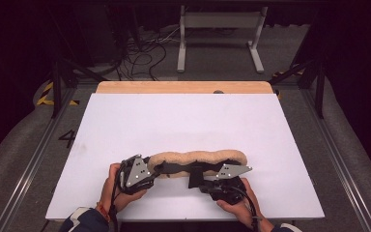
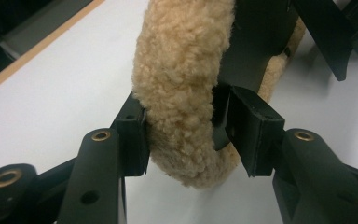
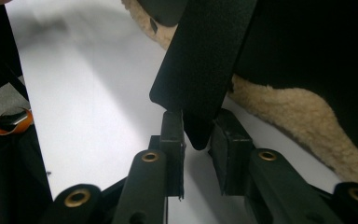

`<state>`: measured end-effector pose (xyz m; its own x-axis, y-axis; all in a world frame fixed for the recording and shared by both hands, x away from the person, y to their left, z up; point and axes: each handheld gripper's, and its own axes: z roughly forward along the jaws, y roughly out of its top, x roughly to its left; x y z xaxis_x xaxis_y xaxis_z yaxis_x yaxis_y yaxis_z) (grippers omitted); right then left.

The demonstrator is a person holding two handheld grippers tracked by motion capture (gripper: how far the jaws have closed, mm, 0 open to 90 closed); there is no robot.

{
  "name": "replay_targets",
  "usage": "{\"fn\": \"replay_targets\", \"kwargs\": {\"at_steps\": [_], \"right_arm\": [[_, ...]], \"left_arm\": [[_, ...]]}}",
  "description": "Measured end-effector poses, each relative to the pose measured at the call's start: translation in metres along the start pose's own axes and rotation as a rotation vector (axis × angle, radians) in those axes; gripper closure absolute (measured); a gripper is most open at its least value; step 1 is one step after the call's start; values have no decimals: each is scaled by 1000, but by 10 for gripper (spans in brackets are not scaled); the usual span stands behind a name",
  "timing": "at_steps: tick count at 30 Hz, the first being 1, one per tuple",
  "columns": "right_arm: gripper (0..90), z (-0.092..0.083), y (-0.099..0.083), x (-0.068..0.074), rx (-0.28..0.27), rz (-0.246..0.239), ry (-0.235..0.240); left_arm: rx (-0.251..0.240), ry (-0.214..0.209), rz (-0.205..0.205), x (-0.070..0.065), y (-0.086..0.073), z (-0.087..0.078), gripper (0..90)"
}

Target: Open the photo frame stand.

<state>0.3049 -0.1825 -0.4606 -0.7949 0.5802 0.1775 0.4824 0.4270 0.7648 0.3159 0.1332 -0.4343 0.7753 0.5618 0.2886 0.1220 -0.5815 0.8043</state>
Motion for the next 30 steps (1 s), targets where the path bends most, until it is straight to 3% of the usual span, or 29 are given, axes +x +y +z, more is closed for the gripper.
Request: {"fn": "replay_targets", "kwargs": {"at_steps": [3, 10, 14, 20, 27, 30], "right_arm": [[777, -1, -2, 0, 4, 1, -3], [816, -6, -10, 5, 27, -28, -44], [795, -17, -16, 5, 33, -60, -74], [742, -45, -16, 2, -21, -109, -144], [708, -75, -34, -18, -52, -11, -266], [626, -89, -39, -33, -97, 62, -329]], "left_arm": [[-2, 17, 3, -5, -1, -2, 521], [-15, -13, -4, -4, -3, -5, 531], [-24, -38, -2, -2, -4, -6, 537], [-33, -51, 1, -1, -5, -7, 536], [-27, -75, -2, 2, -10, -4, 506], [-11, -83, -17, 5, -13, -1, 472]]}}
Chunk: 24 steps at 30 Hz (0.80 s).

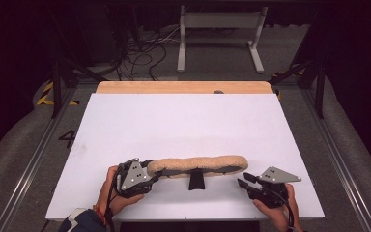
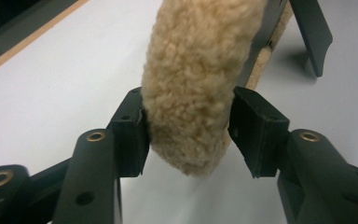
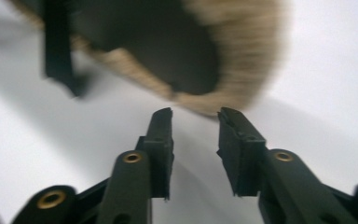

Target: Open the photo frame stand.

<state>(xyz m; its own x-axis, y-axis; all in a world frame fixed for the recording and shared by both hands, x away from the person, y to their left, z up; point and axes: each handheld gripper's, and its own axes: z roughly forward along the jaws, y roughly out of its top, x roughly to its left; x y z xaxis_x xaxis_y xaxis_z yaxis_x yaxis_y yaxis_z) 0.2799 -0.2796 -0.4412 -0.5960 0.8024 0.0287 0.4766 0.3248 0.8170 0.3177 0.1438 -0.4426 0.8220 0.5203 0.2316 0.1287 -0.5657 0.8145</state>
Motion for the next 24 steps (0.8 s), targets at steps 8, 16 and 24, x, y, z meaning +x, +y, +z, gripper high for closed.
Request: {"fn": "replay_targets", "kwargs": {"at_steps": [8, 16, 24], "right_arm": [[459, -3, 7, -12, -74, 18, -21], [430, 3, 12, -13, -83, 10, -1], [505, 16, 13, -13, -98, 3, 10]], "left_arm": [[12, -58, -38, 6, -3, 8, 358], [49, -70, -26, 5, -4, 18, 370], [68, -58, 15, 3, -4, 24, 496]]}}
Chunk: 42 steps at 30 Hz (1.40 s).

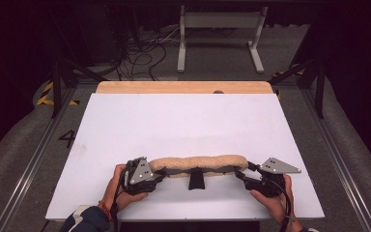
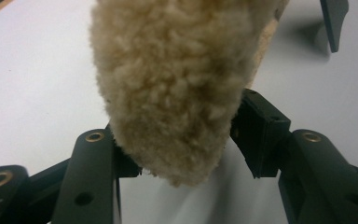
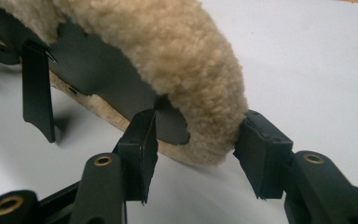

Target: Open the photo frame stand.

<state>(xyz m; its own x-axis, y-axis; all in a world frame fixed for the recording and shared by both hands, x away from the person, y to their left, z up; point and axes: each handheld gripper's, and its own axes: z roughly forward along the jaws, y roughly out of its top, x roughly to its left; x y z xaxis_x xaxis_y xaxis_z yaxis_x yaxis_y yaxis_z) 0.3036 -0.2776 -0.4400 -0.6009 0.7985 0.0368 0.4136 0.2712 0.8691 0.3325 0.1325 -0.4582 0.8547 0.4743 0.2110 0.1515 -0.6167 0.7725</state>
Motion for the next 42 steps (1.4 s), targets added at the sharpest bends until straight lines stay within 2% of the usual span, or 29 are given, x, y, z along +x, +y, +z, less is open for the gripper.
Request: {"fn": "replay_targets", "kwargs": {"at_steps": [3, 8, 14, 21, 26, 30, 32, 37, 40, 42], "right_arm": [[518, -1, -1, -1, 2, 2, 8], [518, -2, 0, 1, 8, -25, 1], [523, -3, -1, 1, 8, -17, 7], [531, -3, -2, 1, 7, -19, 6], [555, -4, -2, -1, 9, -20, 2], [627, -7, -4, -3, 12, -23, 3], [662, -8, -4, -4, 15, -27, 4], [697, -8, -5, -6, 26, -31, 6], [733, -7, -6, -7, 30, -13, 0], [723, -7, -7, -8, 28, 2, 5]], "left_arm": [[10, 16, 15, -2, 1, 0, 500], [32, 55, 27, -2, 2, 0, 516], [46, 71, 28, 0, 4, 1, 515], [42, 65, 28, 2, 4, 2, 511], [13, 32, 13, 5, 1, -3, 518], [-19, 31, 7, 6, -1, -11, 493], [-57, 21, -18, 8, -2, -18, 464], [-123, 9, -29, 10, 2, -29, 452], [-136, 1, -20, 10, 6, -28, 455], [-133, -7, -18, 9, 7, -26, 460]]}}
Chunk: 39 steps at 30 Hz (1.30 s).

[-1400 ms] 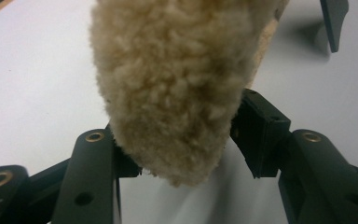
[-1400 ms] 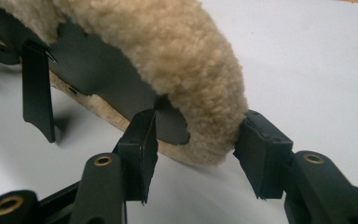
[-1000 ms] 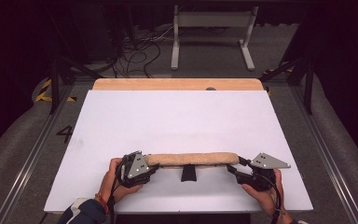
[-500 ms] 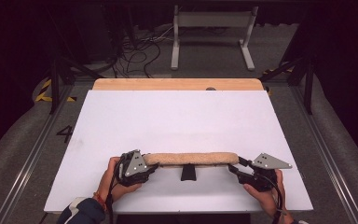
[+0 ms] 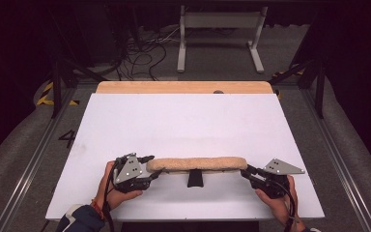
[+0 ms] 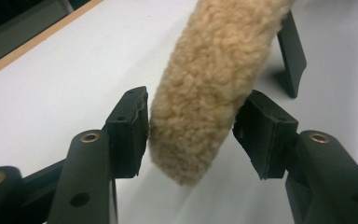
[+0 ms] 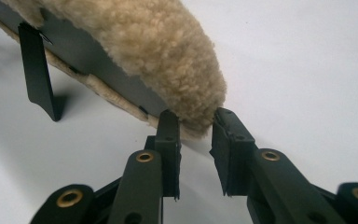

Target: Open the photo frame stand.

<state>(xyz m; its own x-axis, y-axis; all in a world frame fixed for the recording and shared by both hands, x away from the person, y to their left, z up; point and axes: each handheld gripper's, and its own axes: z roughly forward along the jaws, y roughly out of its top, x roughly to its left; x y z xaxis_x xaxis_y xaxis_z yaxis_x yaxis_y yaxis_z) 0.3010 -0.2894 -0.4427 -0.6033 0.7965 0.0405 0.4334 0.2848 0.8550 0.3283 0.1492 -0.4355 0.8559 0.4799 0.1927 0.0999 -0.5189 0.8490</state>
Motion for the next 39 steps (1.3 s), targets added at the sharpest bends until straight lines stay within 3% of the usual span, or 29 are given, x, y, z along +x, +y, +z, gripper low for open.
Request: {"fn": "replay_targets", "kwargs": {"at_steps": [11, 14, 18, 21, 29, 32, 39], "right_arm": [[730, 3, 2, -3, -8, 59, 10], [729, 3, 2, -3, -6, 55, 7], [677, 1, 4, -1, -6, 25, -16], [635, -1, 5, -2, -23, 32, -8], [653, 5, 11, -3, -32, 24, 4], [637, 9, 15, -1, -23, 0, -15], [634, 19, 21, -7, -17, 1, -17]], "left_arm": [[-13, -28, -9, -1, 0, -2, 523], [-11, -30, -8, -1, -1, -3, 533], [-9, -32, -5, -2, -1, -4, 539], [-8, -30, -7, -3, -1, -5, 544], [1, -38, 3, -8, -1, -9, 575], [2, -36, 7, -9, -2, -10, 581], [5, -34, 9, -12, -2, -11, 603]]}}
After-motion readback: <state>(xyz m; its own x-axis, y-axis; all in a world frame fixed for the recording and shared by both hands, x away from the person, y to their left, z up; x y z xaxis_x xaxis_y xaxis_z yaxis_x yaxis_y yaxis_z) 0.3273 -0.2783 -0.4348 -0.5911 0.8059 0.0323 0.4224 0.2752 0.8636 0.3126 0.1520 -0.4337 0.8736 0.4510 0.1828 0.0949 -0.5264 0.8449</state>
